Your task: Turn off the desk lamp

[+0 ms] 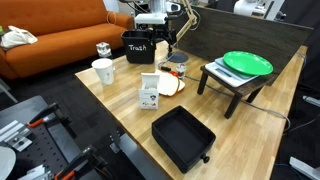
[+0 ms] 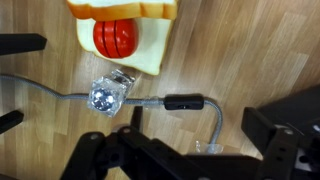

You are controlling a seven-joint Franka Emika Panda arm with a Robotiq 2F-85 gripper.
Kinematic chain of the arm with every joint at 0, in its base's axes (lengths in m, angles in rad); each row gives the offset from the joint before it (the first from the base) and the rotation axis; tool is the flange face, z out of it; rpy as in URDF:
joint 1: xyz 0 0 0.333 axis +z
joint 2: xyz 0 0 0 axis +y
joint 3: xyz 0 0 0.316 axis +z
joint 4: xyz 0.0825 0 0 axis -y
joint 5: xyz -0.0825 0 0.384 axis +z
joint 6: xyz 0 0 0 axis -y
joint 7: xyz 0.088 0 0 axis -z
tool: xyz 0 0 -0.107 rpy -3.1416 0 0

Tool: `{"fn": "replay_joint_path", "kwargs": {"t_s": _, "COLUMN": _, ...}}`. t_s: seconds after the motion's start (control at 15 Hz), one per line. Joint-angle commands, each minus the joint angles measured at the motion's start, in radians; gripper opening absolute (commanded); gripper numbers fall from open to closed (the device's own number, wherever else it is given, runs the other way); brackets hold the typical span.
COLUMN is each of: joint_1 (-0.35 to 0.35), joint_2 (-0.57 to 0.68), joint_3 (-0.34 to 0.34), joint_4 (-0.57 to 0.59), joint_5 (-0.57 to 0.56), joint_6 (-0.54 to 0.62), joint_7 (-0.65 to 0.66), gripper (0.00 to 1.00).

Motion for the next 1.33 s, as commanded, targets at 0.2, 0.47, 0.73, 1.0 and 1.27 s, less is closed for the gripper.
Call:
{"fn": "replay_joint_path", "kwargs": {"t_s": 0.2, "joint_1": 0.014, "joint_2": -0.003, "joint_3": -0.009, "joint_4": 0.0, "joint_5": 0.008, "joint_6": -0.002, "joint_7": -0.004, "gripper": 1.0}}
{"fn": "replay_joint_path", "kwargs": {"t_s": 0.47, "joint_1": 0.027, "joint_2": -0.007, "joint_3": -0.017, "joint_4": -0.002, "joint_5": -0.006, "joint_6": -0.007, "joint_7": 0.01, "gripper": 1.0}}
{"fn": "replay_joint_path", "kwargs": {"t_s": 0.73, "joint_1": 0.038, "joint_2": 0.029, "joint_3": -0.037, "joint_4": 0.054, "joint_5": -0.029, "joint_6": -0.01, "joint_7": 0.018, "gripper": 1.0}}
{"fn": "replay_joint_path", "kwargs": {"t_s": 1.0, "joint_1": 0.039, "joint_2": 0.089, "joint_3": -0.051, "joint_4": 0.145, "joint_5": -0.056, "joint_6": -0.031, "joint_7": -0.004, "gripper": 1.0}}
{"fn": "replay_joint_path", "kwargs": {"t_s": 1.27, "joint_1": 0.042, "joint_2": 0.176, "joint_3": -0.046, "joint_4": 0.25, "joint_5": -0.045, "joint_6": -0.051, "joint_7": -0.016, "gripper": 1.0}}
